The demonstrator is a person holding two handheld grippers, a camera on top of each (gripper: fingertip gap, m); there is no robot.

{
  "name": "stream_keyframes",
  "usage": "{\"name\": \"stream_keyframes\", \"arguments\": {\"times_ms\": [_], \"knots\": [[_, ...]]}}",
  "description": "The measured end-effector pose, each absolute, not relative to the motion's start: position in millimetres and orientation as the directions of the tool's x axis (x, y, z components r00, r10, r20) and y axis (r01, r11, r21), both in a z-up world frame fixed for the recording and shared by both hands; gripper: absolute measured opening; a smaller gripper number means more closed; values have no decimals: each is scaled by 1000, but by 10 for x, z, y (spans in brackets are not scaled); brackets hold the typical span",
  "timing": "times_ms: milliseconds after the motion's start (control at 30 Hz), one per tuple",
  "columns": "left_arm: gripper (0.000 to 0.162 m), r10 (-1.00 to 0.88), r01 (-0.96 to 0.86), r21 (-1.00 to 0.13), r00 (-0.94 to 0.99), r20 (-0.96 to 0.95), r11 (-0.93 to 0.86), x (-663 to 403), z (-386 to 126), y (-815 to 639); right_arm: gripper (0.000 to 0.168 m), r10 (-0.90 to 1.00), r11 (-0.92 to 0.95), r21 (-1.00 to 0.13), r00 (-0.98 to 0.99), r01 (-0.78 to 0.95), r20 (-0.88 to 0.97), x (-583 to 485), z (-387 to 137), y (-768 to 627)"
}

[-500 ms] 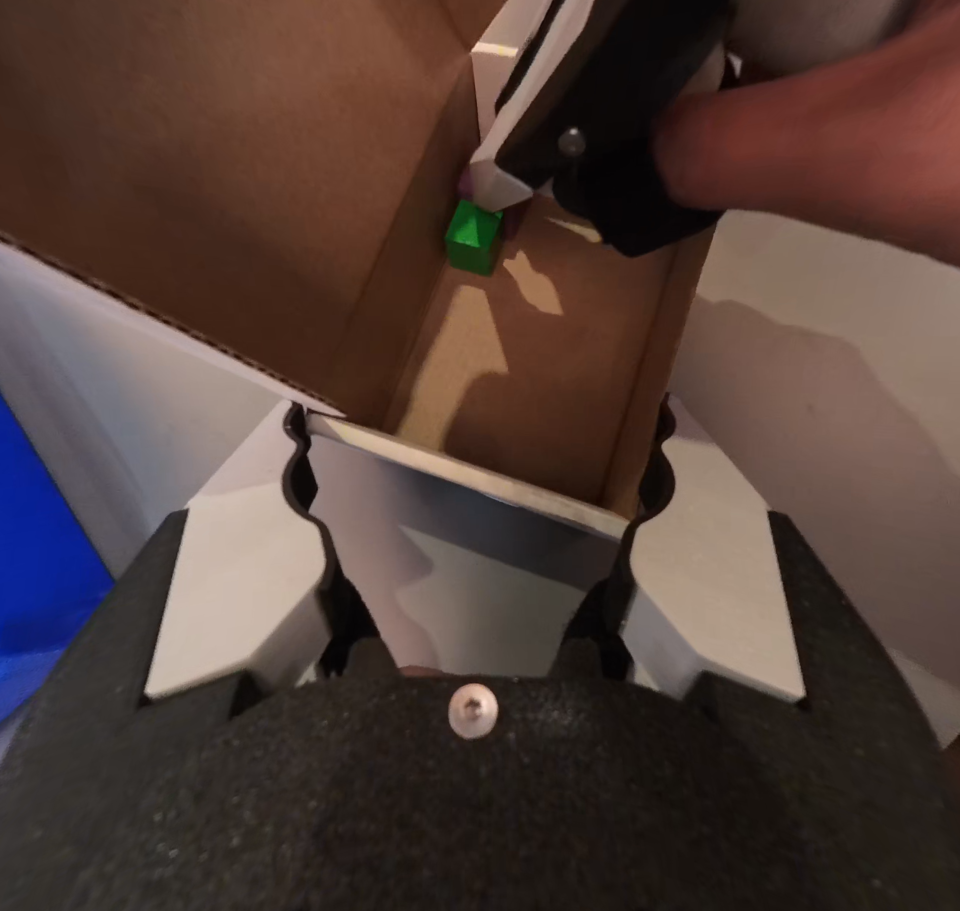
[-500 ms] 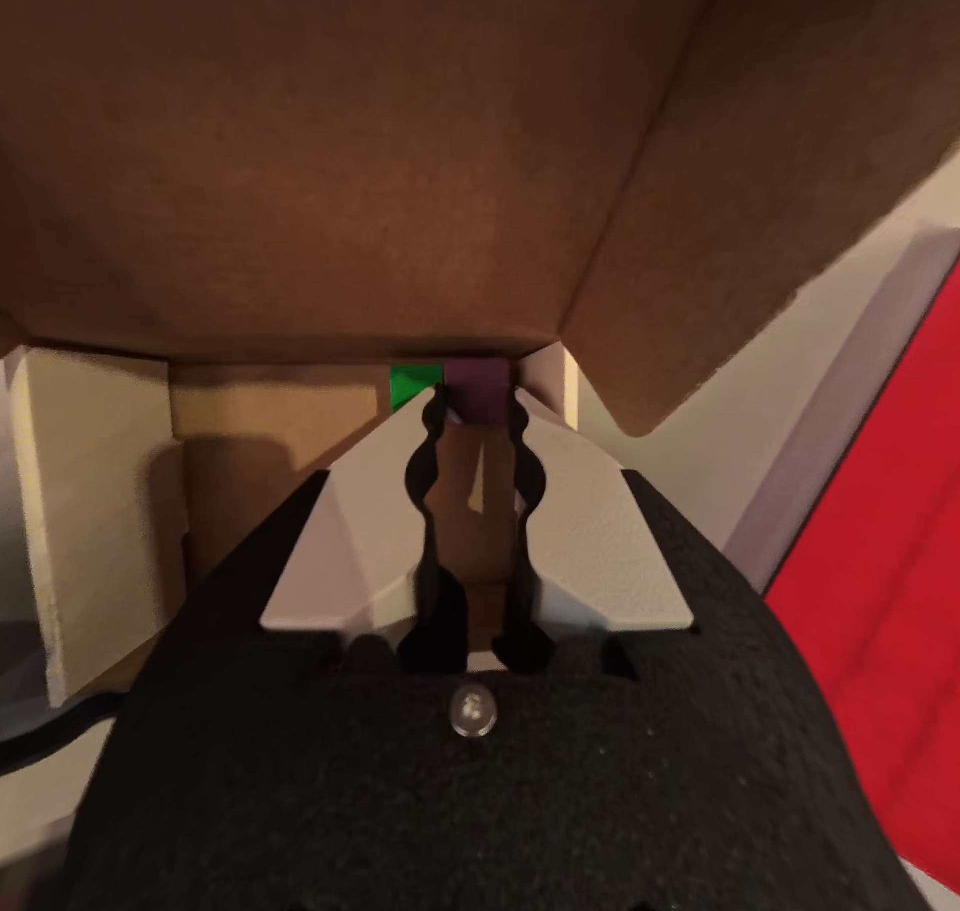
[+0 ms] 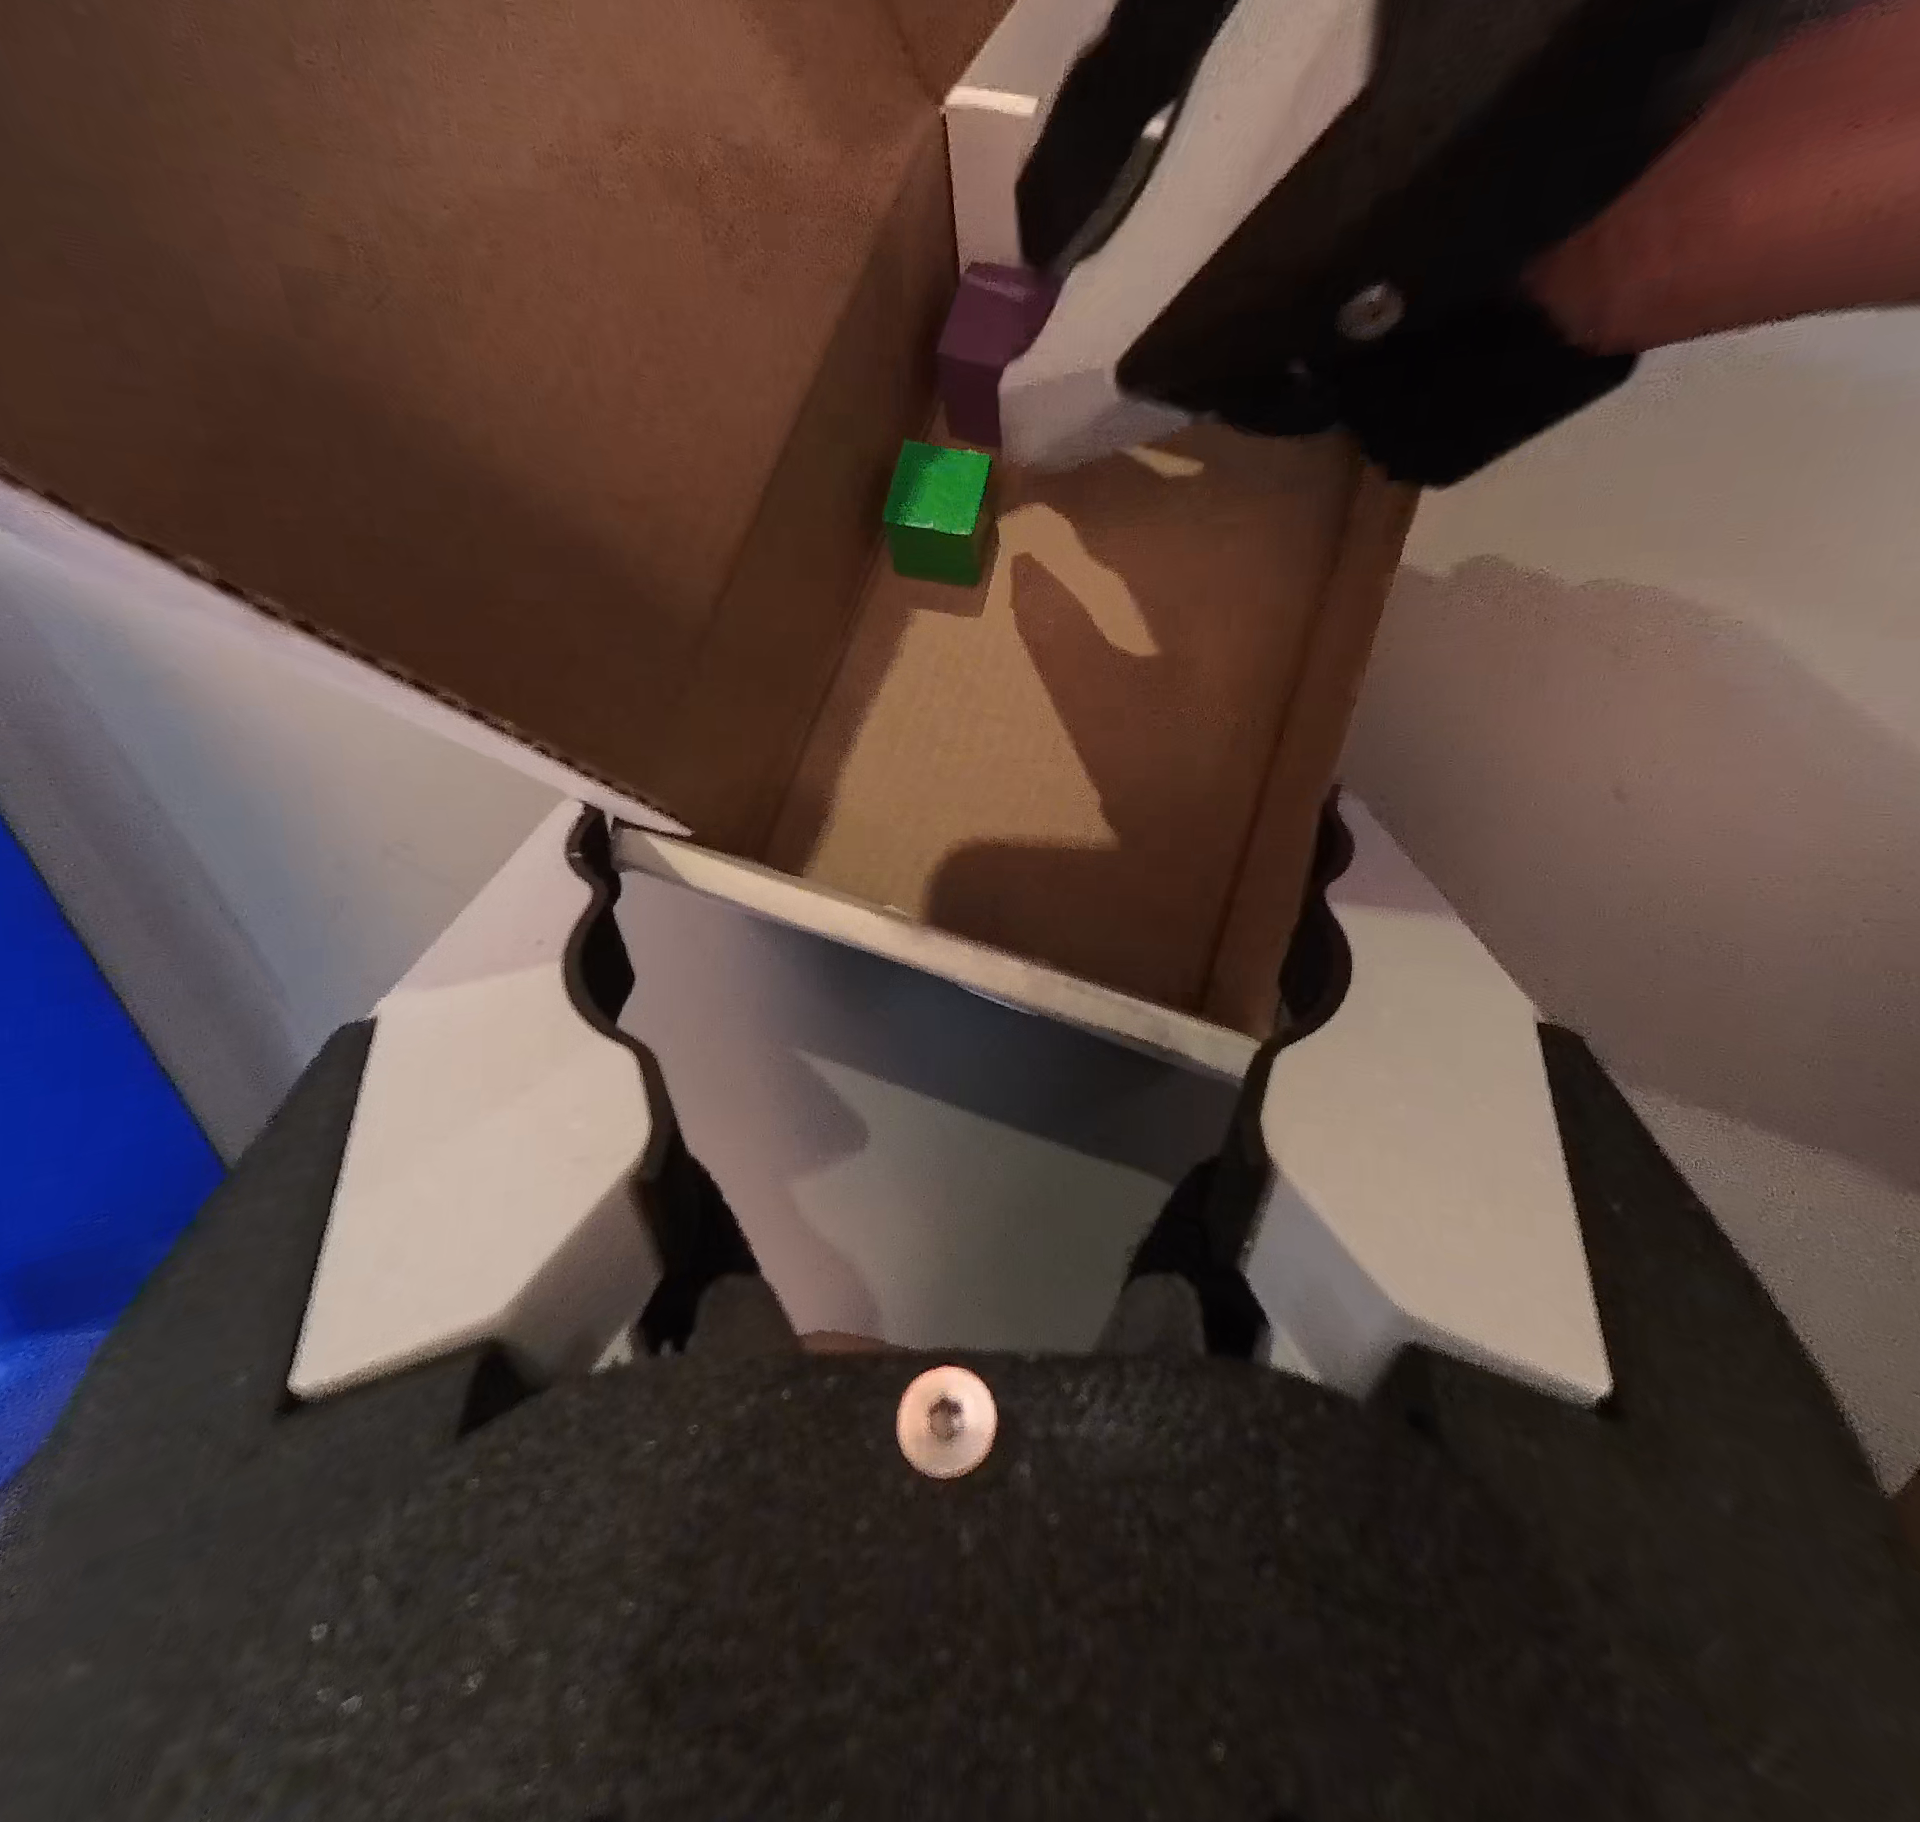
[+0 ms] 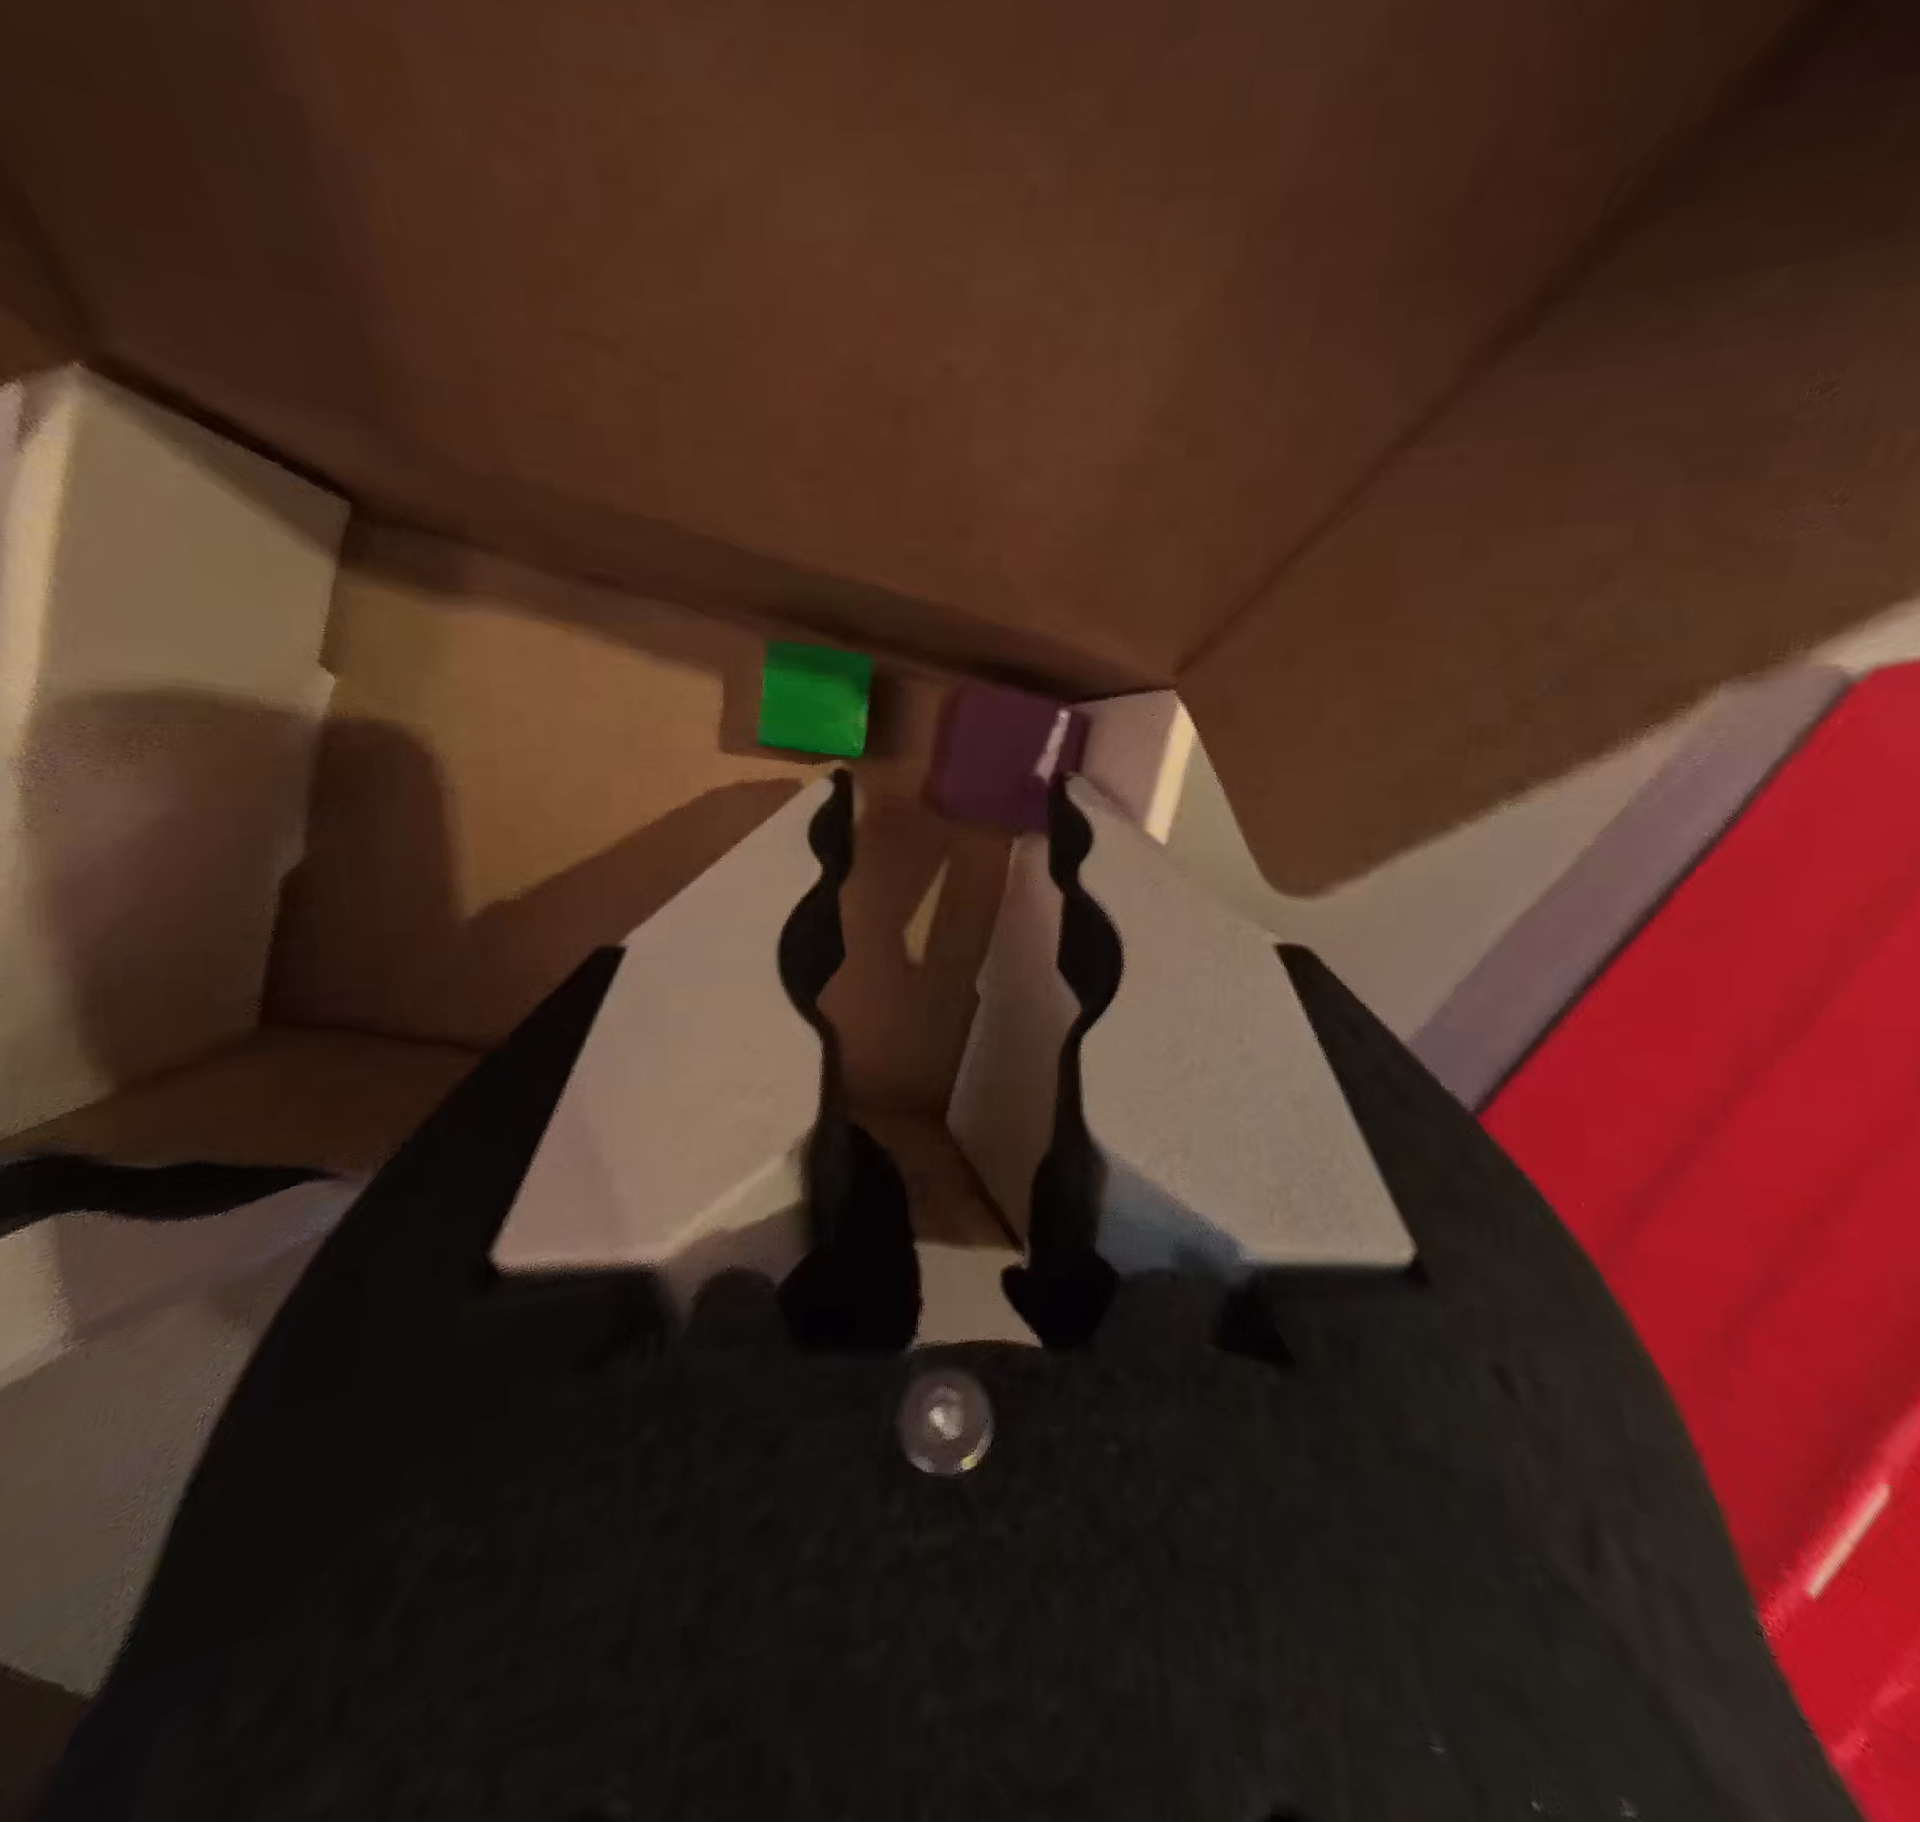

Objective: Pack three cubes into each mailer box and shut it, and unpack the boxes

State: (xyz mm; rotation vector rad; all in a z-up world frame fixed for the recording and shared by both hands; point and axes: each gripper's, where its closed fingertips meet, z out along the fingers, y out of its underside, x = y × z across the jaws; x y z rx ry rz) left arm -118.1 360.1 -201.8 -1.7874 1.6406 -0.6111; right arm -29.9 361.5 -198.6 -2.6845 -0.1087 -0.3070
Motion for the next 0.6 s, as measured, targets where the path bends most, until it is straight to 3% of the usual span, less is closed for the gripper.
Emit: {"name": "stream_keyframes", "arguments": {"times_ms": [100,167,200,233,300,433,500,600], "knots": [[127,-990,-697,-717,116,-79,-24,-1177,-2014,3603,39,101,-896,-386,947,220,304,-272,-2046,3671],[127,-990,-698,-715,119,-72,-32,-1178,-2020,3604,52,140,-897,-369,949,242,282,-343,-2065,3647],[127,-990,-699,-715,119,-71,-33,-1177,-2022,3604,56,141,-901,-373,963,221,229,-412,-2058,3629],[127,-990,-700,-714,118,-74,-30,-1178,-2021,3604,46,153,-898,-391,976,203,154,-519,-2024,3618],[127,-990,-700,-714,119,-77,-29,-1178,-2020,3604,47,150,-913,-389,988,124,-37,-736,-2012,3563],[127,-990,-699,-715,118,-75,-29,-1180,-2021,3604,53,92,-911,-399,995,102,45,-507,-2000,3565],[127,-990,-700,-714,116,-79,-25,-1180,-2021,3602,53,117,-896,-414,985,159,125,-465,-1975,3618],[127,-990,-700,-714,115,-77,-26,-1179,-2022,3603,56,176,-899,-351,949,264,261,-390,-2023,3632]]}}
